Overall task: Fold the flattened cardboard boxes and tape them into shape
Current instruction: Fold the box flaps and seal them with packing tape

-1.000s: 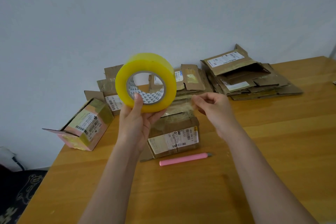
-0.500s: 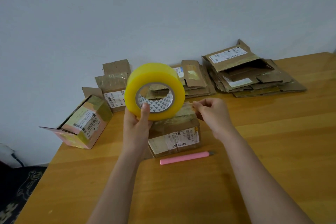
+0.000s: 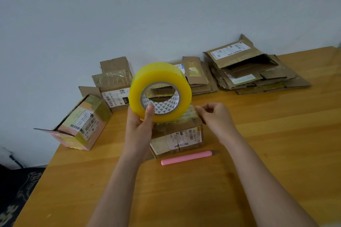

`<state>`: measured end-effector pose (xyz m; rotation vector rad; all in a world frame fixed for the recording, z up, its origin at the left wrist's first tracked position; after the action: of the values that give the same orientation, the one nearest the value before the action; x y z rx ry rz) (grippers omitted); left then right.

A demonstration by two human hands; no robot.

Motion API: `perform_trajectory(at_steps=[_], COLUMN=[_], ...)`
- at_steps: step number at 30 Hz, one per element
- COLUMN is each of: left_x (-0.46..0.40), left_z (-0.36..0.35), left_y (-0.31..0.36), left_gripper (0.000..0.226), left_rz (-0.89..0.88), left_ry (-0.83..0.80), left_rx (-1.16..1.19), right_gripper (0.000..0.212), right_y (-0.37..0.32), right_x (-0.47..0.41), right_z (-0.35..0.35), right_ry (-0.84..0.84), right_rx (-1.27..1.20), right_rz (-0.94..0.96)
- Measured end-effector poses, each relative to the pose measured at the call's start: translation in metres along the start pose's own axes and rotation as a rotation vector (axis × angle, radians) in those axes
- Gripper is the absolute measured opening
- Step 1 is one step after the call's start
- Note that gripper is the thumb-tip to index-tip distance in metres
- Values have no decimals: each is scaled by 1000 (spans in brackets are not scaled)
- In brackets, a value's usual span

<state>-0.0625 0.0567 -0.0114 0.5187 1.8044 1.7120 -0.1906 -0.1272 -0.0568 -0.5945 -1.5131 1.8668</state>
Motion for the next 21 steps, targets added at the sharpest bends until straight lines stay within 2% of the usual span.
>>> perform_trajectory(at_steps=[6,10,13,17,19,21], left_x=[-2,-2,-1,2,1,1], left_z=[1,0,-1,-3,-4,-2], left_y=[-3,-2,-1,2,3,2], left_gripper=[55,56,50,41,46,45], left_rz=[-1,-13,1,26,39,46], left_ry=[15,18,30,28,26,42], left_rx=[-66,-93,-95,-90,-79,-72], right_gripper=[33,47,40,9,13,18], right_y=[8,29,34,11,-13,-31], right_x=[4,5,5,15,34,52], right_z=[1,1,-2,11,16,5], right_ry=[2,-15,15,224,344,333], right_rx=[-1,137,99,78,46,22], right_rz=[-18,-202,-187,23,284,521])
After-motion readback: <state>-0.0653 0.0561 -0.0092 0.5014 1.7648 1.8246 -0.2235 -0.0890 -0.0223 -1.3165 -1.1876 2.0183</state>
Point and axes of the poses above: each hand's wrist, its own x-axis away from the middle knuckle, its own z-axis out of the back of the hand, y = z × x, the point moved 9 cm from there along -x, towards the middle knuckle, and after that the axes turned 6 degrees about -y, right-handed, at the moved point
